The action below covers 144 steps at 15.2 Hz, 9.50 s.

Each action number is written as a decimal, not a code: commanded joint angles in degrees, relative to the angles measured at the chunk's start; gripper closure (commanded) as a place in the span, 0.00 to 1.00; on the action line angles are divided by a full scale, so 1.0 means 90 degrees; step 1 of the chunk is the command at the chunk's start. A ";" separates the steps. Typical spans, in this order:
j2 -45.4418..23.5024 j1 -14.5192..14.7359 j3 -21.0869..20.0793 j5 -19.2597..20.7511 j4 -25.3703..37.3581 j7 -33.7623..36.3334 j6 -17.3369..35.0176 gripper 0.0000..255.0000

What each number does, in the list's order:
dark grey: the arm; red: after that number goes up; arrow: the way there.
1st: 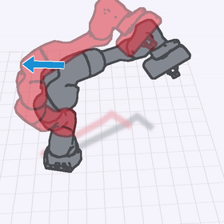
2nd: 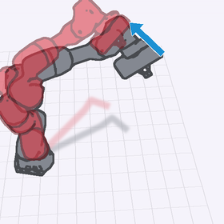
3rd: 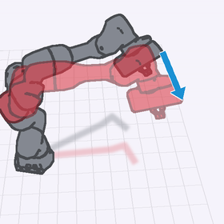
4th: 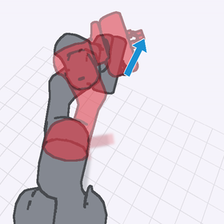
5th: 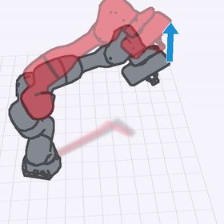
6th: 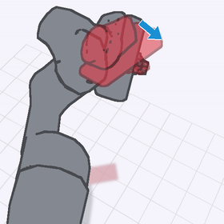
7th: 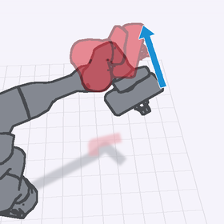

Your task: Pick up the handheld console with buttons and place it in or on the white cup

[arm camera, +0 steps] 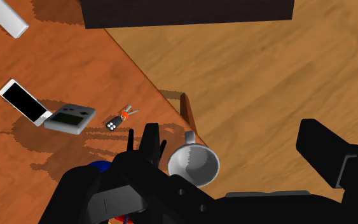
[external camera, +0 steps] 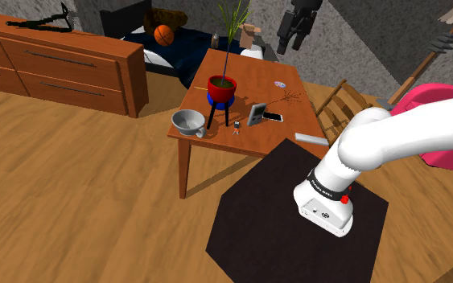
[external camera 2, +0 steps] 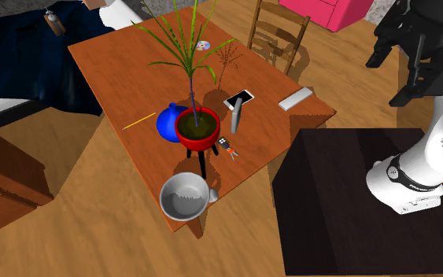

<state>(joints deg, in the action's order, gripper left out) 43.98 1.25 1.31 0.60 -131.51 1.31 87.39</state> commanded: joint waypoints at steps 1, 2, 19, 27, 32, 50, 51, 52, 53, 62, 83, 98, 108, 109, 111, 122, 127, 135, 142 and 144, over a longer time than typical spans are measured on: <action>0.0000 0.0000 0.0000 0.0000 0.0000 0.0000 0.0000 0.00; 0.0002 -0.0004 0.0112 0.0081 -0.0160 -0.0190 0.0158 0.00; -0.1749 -0.0046 0.2232 0.1210 -0.1441 -0.3352 0.3315 0.00; -0.3693 0.0224 0.3220 0.0804 -0.1028 -0.5143 0.4858 0.00; -0.5182 0.0306 0.3543 -0.0204 -0.0445 -0.6632 0.5596 0.00; -0.8998 -0.1225 0.2270 -0.2446 0.2166 -0.9640 0.6440 0.00; -0.9070 -0.1251 0.2236 -0.2479 0.2186 -0.9662 0.6492 0.00; -0.9142 -0.1278 0.2203 -0.2512 0.2208 -0.9683 0.6542 0.00; -0.9184 -0.1293 0.2183 -0.2530 0.2221 -0.9695 0.6571 0.00; -0.9183 -0.1293 0.2184 -0.2529 0.2221 -0.9694 0.6570 1.00; -0.8289 -0.0973 0.2608 -0.2071 0.2046 -0.9407 0.5868 1.00; -0.7382 -0.0683 0.2997 -0.1495 0.2140 -0.9047 0.4937 1.00; -0.7266 0.0270 0.2737 -0.1259 0.2346 -0.7670 0.4673 1.00; -0.7282 0.0363 0.2701 -0.1246 0.2406 -0.7526 0.4632 1.00; -0.7330 0.0541 0.2627 -0.1224 0.2549 -0.7244 0.4543 1.00; -0.7979 0.1358 0.2213 -0.1222 0.3917 -0.5838 0.3834 1.00; -0.8507 0.1626 0.2033 -0.1261 0.4921 -0.5265 0.3362 1.00; -0.9204 0.1783 0.1865 -0.1343 0.5846 -0.4838 0.3136 1.00; -0.9462 0.1764 0.1809 -0.1422 0.5659 -0.4881 0.3575 1.00; -0.9545 0.1756 0.1791 -0.1446 0.5621 -0.4893 0.3694 1.00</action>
<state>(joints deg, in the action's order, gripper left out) -41.54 17.06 17.51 -12.30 -80.79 -42.72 120.07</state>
